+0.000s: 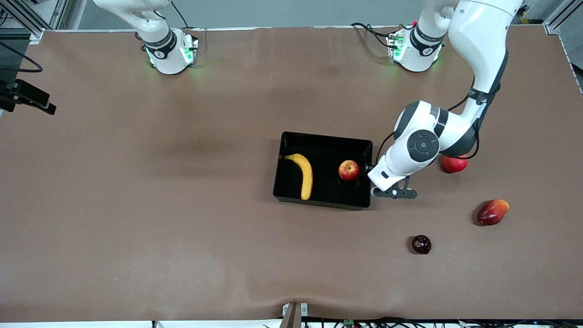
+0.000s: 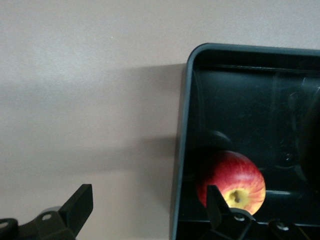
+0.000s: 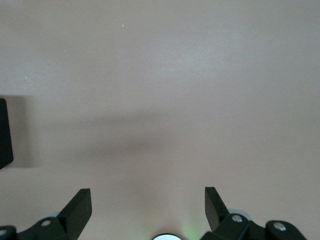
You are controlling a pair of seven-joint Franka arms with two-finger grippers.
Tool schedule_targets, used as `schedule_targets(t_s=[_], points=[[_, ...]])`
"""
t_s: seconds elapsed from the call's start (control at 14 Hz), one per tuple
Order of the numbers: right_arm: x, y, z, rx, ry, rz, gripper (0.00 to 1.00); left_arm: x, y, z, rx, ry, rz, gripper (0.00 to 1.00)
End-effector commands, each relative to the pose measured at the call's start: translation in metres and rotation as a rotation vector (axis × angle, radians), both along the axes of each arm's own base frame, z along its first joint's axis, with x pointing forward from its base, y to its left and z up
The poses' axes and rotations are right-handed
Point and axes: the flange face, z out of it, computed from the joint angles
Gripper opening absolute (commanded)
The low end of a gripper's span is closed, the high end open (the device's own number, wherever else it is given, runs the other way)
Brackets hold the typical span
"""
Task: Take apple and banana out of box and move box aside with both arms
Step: 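Reach the left gripper into the black box toward the apple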
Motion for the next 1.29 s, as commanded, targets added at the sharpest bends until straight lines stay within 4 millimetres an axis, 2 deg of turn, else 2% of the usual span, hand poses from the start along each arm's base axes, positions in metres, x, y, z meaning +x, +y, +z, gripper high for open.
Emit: schedule_targets(t_s=[0.0,0.29,0.43,1.07,1.21], points=[[0.000,-0.002,0.002,-0.004,-0.004,-0.008,1.00,0.001,-0.005,-0.009,0.007,-0.022,0.018,1.00],[0.000,0.001,0.002,0.001,-0.004,-0.003,1.00,-0.001,-0.017,-0.028,-0.011,-0.036,0.050,1.00],[0.000,0.002,0.002,0.001,-0.004,-0.001,1.00,0.002,-0.018,-0.027,-0.019,-0.050,0.061,1.00],[0.002,0.001,-0.002,-0.001,0.002,-0.003,1.00,0.000,-0.025,-0.006,-0.021,-0.073,0.047,1.00],[0.002,0.001,-0.002,-0.001,0.002,-0.003,1.00,-0.003,-0.029,0.009,-0.012,-0.071,0.043,1.00]])
